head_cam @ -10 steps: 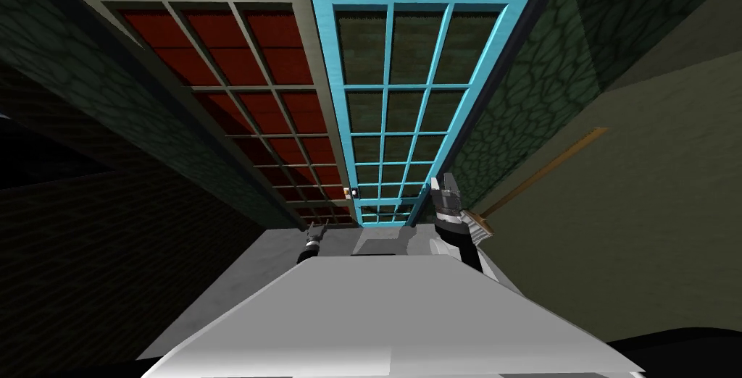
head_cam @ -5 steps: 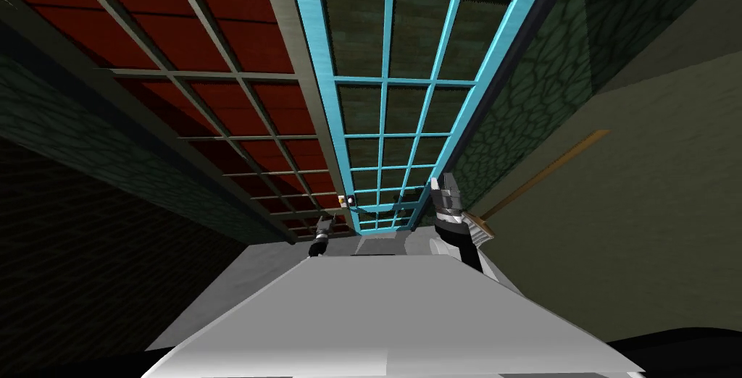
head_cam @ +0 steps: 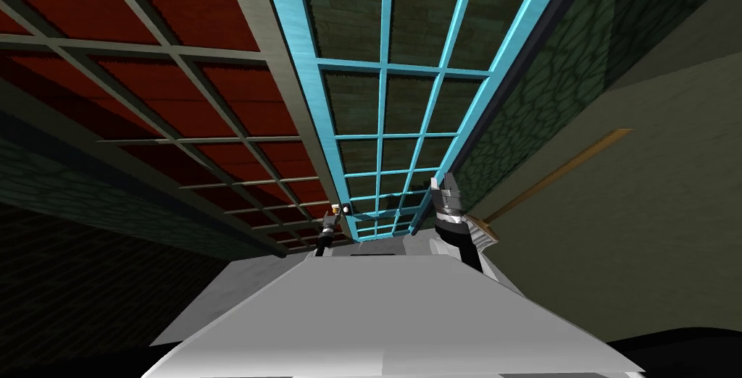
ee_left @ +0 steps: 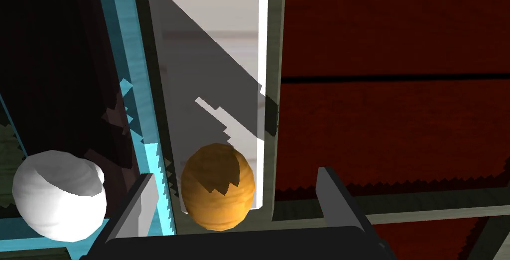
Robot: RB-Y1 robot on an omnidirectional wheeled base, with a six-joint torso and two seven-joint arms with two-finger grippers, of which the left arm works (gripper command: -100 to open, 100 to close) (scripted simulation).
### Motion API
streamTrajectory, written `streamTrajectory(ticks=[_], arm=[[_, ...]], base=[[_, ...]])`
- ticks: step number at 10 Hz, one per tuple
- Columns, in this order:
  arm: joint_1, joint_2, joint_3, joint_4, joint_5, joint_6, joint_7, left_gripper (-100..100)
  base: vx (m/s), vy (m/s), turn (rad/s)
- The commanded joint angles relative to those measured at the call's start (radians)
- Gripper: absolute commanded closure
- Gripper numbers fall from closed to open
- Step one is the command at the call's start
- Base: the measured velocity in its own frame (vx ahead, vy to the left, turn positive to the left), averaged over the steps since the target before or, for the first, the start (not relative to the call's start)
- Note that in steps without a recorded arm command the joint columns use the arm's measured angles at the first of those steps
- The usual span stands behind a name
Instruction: Pull the door open
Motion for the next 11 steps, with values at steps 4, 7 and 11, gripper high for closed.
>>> streamTrajectory(ticks=[4,7,11], arm=[[0.000,0.000,0.000,0.000,0.000,0.000,0.000,100],[0.000,0.000,0.000,0.000,0.000,0.000,0.000,100],[0.044,0.032,0.013,0.015,0.018,0.003,0.037,100]], base=[[0.000,-0.005,-0.007],[-0.003,0.000,0.002],[-0.154,-0.019,0.039]])
